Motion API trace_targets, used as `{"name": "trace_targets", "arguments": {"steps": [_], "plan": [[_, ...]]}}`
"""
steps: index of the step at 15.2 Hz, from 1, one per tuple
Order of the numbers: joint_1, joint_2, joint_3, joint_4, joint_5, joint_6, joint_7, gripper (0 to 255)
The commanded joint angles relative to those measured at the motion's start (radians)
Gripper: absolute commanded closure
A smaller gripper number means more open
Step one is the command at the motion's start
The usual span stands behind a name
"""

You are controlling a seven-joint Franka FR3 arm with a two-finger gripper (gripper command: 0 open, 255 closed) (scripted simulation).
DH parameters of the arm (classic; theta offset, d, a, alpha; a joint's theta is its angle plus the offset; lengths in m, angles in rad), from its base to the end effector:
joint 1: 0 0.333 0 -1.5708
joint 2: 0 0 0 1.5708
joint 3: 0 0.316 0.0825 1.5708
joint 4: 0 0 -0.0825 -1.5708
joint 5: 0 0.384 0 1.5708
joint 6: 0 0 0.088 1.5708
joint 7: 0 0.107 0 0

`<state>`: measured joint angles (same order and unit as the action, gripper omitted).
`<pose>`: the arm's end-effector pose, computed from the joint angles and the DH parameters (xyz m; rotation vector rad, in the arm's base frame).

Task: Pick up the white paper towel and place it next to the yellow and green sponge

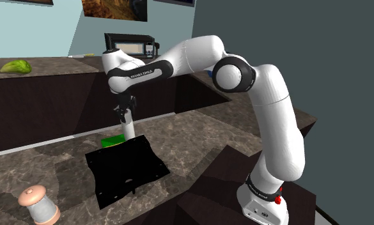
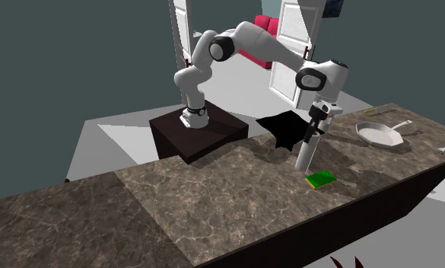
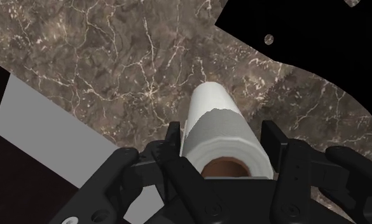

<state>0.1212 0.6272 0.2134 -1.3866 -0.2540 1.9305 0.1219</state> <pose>0.6889 0.1895 0.3439 2.9913 0.4142 -0.0628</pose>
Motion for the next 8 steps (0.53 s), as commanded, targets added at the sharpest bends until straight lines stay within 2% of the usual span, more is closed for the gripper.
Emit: {"name": "trace_targets", "arguments": {"steps": [1,8], "plan": [[-0.002,0.006,-0.002,-0.017,-0.003,0.023,0.003,255],[0.000,0.043,-0.008,-0.049,-0.014,0.091,0.015,255]]}}
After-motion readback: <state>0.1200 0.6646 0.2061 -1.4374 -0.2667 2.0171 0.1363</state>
